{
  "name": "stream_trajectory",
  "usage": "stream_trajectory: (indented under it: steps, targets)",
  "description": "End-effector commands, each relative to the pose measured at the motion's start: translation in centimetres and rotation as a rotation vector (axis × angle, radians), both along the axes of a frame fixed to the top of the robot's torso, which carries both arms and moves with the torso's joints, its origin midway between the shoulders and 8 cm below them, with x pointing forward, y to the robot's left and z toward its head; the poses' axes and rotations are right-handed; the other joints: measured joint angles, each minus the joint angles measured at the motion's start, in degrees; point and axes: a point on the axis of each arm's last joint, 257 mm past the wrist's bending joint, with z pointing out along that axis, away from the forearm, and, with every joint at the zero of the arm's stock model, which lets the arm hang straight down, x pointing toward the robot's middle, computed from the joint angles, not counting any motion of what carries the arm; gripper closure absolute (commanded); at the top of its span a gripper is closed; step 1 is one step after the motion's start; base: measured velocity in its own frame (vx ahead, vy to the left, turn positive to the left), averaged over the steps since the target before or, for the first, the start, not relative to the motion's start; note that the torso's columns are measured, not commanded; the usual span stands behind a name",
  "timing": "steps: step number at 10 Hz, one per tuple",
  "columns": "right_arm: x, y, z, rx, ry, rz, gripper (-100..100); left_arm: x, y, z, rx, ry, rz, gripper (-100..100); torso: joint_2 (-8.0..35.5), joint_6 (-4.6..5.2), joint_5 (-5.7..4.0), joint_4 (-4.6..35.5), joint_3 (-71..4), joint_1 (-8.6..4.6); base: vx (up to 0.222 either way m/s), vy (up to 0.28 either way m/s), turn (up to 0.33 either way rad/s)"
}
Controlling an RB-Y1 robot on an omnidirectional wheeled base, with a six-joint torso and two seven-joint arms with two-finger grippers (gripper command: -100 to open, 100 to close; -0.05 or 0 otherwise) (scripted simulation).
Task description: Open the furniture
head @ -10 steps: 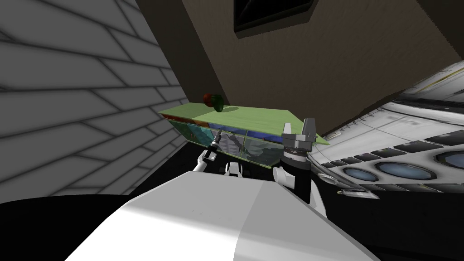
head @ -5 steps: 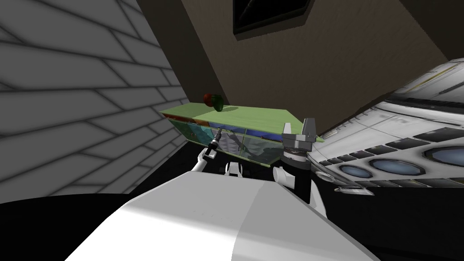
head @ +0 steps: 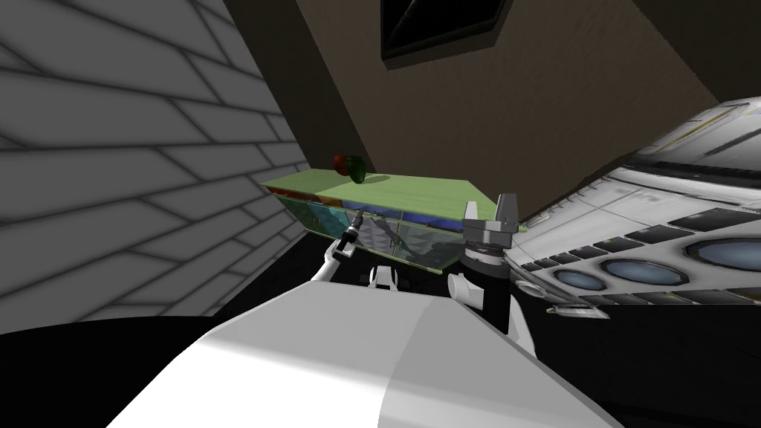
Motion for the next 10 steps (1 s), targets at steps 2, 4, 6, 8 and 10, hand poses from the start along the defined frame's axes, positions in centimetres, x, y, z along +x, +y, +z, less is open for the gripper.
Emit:
stream_trajectory:
  steps: [2, 4, 6, 8, 10]
  targets:
    - [0.0, 0.0, 0.0, 0.0, 0.0, 0.0, 0, 0.0, -0.1, 0.2, 0.0, 0.0, -0.004, 100, 0.3, 0.0, 0.03, 0.1, 0.2, 0.09, -0.039, 0.004, 0.019]
    - [0.0, 0.0, 0.0, 0.0, 0.0, 0.0, 0, -0.1, -0.2, 0.5, 0.0, -0.002, -0.009, 100, 0.9, -0.04, -0.03, 0.3, 0.6, 0.05, -0.172, 0.031, 0.019]
    - [0.0, 0.0, 0.0, 0.0, 0.0, 0.0, 0, -0.2, -0.3, 0.8, 0.0, -0.004, -0.015, 100, 0.7, -0.02, -0.09, 0.4, 0.4, -0.08, -0.191, 0.027, 0.035]
    - [0.0, 0.0, 0.0, 0.0, 0.0, 0.0, 0, 0.5, 0.0, 0.5, 0.002, 0.024, -0.006, -100, 0.3, 0.03, -0.15, 0.4, 0.2, -0.19, -0.067, 0.013, 0.0]
    - [0.0, 0.0, 0.0, 0.0, 0.0, 0.0, 0, 1.2, 0.0, 1.6, 0.001, 0.024, -0.005, -100, 0.1, 0.06, -0.06, 0.2, 0.0, -0.05, -0.05, 0.006, -0.003]
